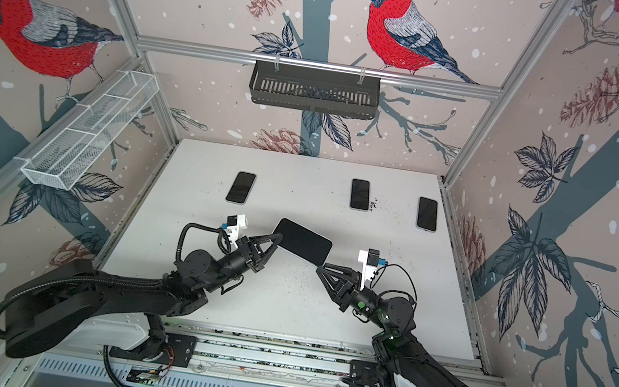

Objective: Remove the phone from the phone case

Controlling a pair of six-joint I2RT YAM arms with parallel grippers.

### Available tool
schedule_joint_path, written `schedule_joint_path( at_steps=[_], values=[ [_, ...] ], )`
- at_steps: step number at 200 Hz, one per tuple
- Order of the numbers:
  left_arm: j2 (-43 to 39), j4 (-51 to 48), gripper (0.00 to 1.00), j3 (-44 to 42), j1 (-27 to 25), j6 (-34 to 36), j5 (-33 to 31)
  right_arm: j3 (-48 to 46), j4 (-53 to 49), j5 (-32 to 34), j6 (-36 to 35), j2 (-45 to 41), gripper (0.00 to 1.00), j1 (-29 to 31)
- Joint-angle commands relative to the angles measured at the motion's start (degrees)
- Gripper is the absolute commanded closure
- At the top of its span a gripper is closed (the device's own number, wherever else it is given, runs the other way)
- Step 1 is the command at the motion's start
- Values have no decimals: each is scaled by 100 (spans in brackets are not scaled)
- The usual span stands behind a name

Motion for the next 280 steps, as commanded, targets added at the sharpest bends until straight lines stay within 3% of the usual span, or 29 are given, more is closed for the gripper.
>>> schedule_joint_path(
  at_steps=[1, 67, 104, 127, 164, 224, 229, 241, 255, 269, 280],
  values=[
    [25, 660, 100, 24, 1, 26, 92, -191, 288, -179, 71, 52, 71, -6],
    [39, 666, 100, 44, 5, 64, 153, -220, 531, -356, -23, 301, 90, -3],
    [-46, 487, 100, 62, 6, 99, 202, -151, 404, -517, -290, 395, 95, 26],
    [-120, 333, 100, 77, 6, 83, 224, -6, -66, -539, -869, 525, 98, 206],
    [-343, -359, 100, 300, 4, 165, 334, 33, -429, -10, -2084, 649, 99, 783],
    [-831, -1149, 100, 398, 4, 378, 347, 400, -1114, 675, -2804, 612, 99, 806],
    [-859, -1150, 100, 385, 4, 397, 335, 435, -1215, 759, -2804, 607, 97, 808],
    [-944, -1133, 100, 335, 10, 411, 291, 540, -1635, 1172, -2808, 590, 78, 803],
    [-1031, -1287, 100, 362, 70, 458, 389, 568, -2060, 1657, -2735, 535, 62, 774],
    [-1157, -1490, 100, 412, 127, 541, 476, 514, -2359, 2038, -2530, 403, 38, 716],
    [-1248, -1652, 100, 440, 188, 595, 553, 517, -2697, 2493, -2348, 238, 28, 667]
  ],
)
